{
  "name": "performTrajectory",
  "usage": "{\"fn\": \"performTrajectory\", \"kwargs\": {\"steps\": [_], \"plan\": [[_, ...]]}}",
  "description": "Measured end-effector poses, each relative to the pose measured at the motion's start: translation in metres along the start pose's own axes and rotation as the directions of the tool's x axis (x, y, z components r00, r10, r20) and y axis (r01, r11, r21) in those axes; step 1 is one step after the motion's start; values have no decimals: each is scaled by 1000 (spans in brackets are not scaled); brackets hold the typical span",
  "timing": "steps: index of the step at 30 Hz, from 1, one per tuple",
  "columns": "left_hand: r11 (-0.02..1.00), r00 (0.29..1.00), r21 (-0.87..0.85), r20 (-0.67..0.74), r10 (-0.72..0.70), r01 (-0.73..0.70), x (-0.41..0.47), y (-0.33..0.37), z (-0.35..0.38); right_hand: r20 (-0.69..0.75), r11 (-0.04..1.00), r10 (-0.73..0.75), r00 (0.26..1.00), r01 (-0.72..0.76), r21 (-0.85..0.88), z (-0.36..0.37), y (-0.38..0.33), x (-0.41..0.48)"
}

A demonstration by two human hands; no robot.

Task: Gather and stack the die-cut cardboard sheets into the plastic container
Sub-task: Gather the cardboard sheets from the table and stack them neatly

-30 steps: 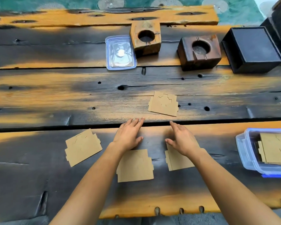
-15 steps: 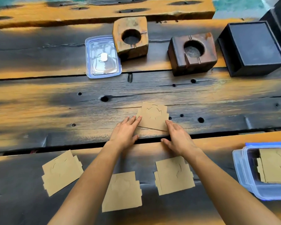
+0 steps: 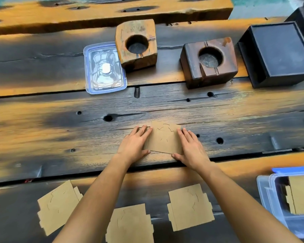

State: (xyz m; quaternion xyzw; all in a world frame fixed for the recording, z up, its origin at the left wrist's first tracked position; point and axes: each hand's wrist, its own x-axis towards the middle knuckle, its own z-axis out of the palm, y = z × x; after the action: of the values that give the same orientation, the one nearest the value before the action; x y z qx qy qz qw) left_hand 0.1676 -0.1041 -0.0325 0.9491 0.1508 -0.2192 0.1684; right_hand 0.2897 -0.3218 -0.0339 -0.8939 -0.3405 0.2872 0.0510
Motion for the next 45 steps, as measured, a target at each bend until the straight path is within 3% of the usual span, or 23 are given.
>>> {"fn": "performTrajectory", "kwargs": {"steps": [12,31,37,45], "plan": [[993,997,95,39,73,-76,20,-8,-2,-27,997,-37,999,39,65,-4,11,14],[988,996,127,-19,91,-87,22,-5,-2,-80,984,-157,984,163,66,-11,17,20],[973,986,171,-32,164,-156,23,-2,-9,-21,982,-154,988,155,106,-19,20,23],[971,986,191,-65,156,-142,-1,4,-11,6,979,-129,992,126,159,-20,13,12]]}}
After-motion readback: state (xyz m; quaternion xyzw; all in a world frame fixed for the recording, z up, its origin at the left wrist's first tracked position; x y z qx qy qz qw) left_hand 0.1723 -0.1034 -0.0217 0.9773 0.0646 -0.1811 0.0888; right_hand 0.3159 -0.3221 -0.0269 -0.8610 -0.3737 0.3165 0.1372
